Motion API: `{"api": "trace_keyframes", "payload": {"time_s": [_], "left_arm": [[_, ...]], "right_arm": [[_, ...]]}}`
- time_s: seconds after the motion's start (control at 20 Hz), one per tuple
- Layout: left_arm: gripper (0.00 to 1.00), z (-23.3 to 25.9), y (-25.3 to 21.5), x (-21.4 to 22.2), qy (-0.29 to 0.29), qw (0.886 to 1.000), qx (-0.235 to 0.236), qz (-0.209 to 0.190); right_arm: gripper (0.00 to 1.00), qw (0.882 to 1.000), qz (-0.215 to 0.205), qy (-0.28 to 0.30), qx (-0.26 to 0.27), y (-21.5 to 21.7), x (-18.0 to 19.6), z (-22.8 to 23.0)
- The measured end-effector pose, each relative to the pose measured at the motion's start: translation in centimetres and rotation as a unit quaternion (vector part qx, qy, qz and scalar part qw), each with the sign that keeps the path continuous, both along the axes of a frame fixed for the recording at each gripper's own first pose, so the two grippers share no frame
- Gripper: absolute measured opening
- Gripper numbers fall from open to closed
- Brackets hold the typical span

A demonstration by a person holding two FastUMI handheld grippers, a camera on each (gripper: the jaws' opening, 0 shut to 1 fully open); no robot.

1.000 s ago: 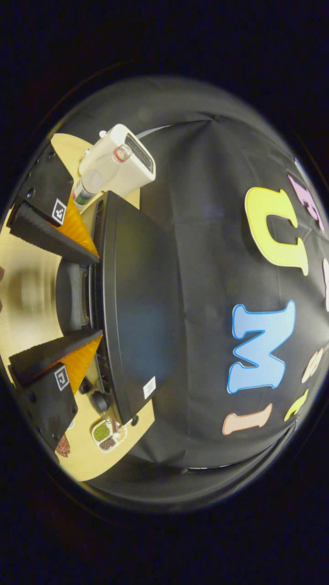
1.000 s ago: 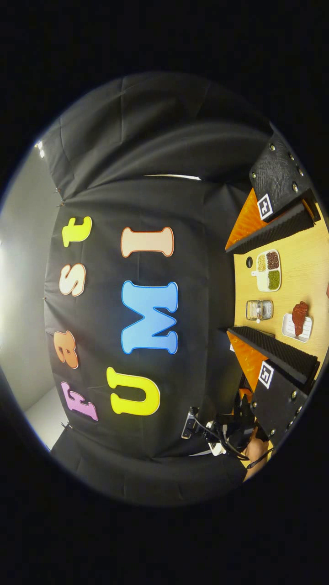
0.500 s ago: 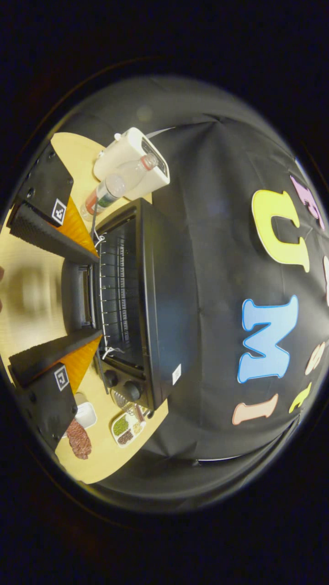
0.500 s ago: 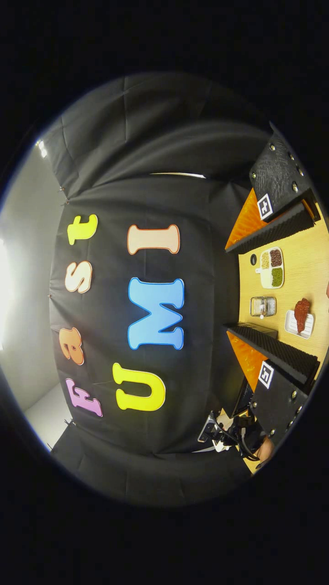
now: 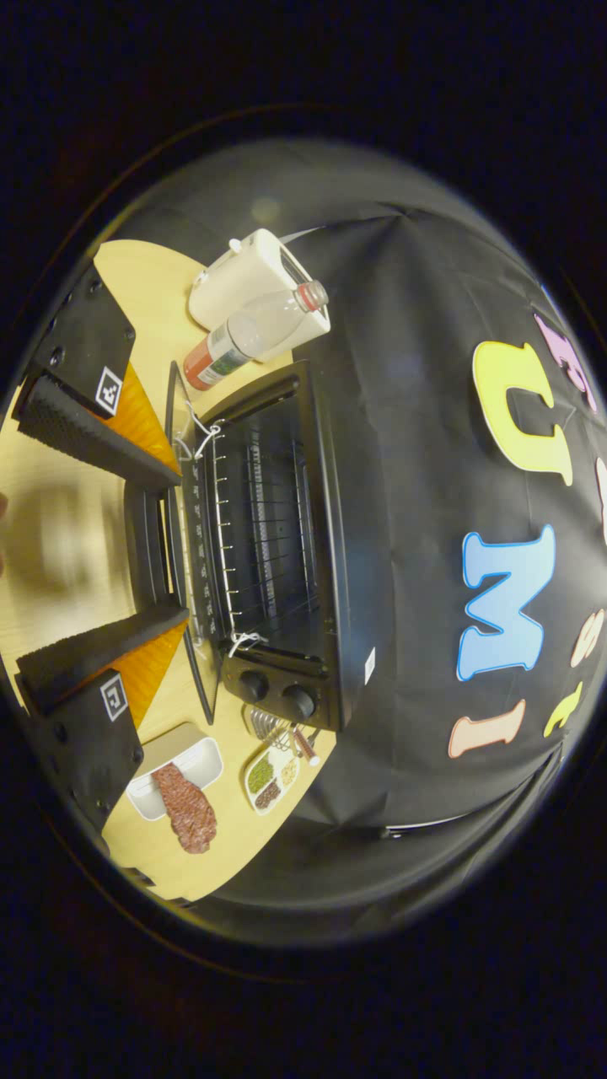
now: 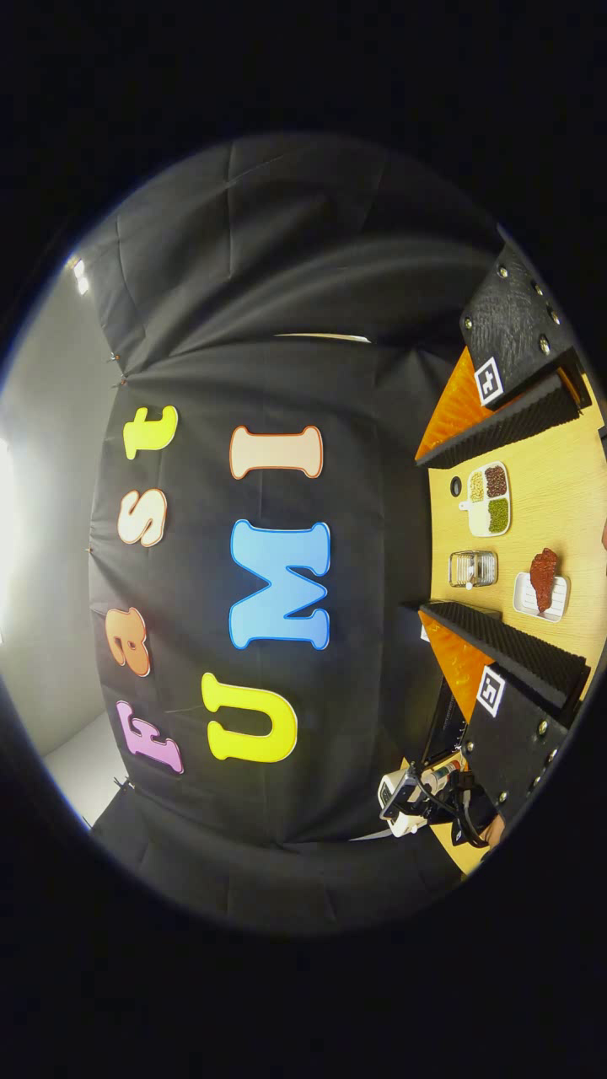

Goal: Open the electric oven with the left hand, put the food in, and close the electric oven.

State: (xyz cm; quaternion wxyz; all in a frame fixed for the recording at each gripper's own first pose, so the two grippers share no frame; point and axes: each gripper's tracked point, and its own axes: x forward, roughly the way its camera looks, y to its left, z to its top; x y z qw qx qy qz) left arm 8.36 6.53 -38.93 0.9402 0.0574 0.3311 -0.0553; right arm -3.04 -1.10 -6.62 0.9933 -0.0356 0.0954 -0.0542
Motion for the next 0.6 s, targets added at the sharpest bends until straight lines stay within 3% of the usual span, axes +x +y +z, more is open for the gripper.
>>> {"api": "trace_keyframes", "payload": {"time_s": [0.05,0.1,0.2,0.25,0.3,0.5,0.55,0.6], "left_arm": [[0.99,-0.6,0.1,-0.5,0.009,1.000,-0.001,-0.003],[0.92,-1.0,0.0,-0.8,0.007,1.000,-0.001,-0.009],[0.91,-1.8,0.0,-1.5,0.009,1.000,0.009,-0.021],[0.99,-2.3,0.0,-1.9,0.013,0.999,0.015,-0.027],[0.99,-2.8,0.0,-2.2,0.019,0.999,0.016,-0.031],[0.91,-5.4,0.6,-3.7,0.041,0.999,0.005,-0.033],[0.99,-5.8,1.1,-3.9,0.044,0.999,0.004,-0.029],[0.95,-5.7,1.4,-3.9,0.041,0.999,-0.002,-0.028]], "right_arm": [[0.96,1.000,-0.001,0.002,0.000,0.4,-0.2,-0.1],[0.96,1.000,-0.001,0.004,0.000,0.7,-0.3,-0.2],[0.96,1.000,0.000,0.006,-0.001,1.5,-0.7,-0.3],[0.96,1.000,0.000,0.007,-0.001,1.9,-0.9,-0.4],[0.96,1.000,0.000,0.008,-0.001,2.3,-1.1,-0.4],[0.96,1.000,-0.006,0.013,0.002,3.2,-2.0,-0.8],[0.96,1.000,-0.008,0.013,0.003,3.4,-2.2,-0.8],[0.96,1.000,-0.012,0.014,0.001,3.4,-2.4,-0.9]]}}
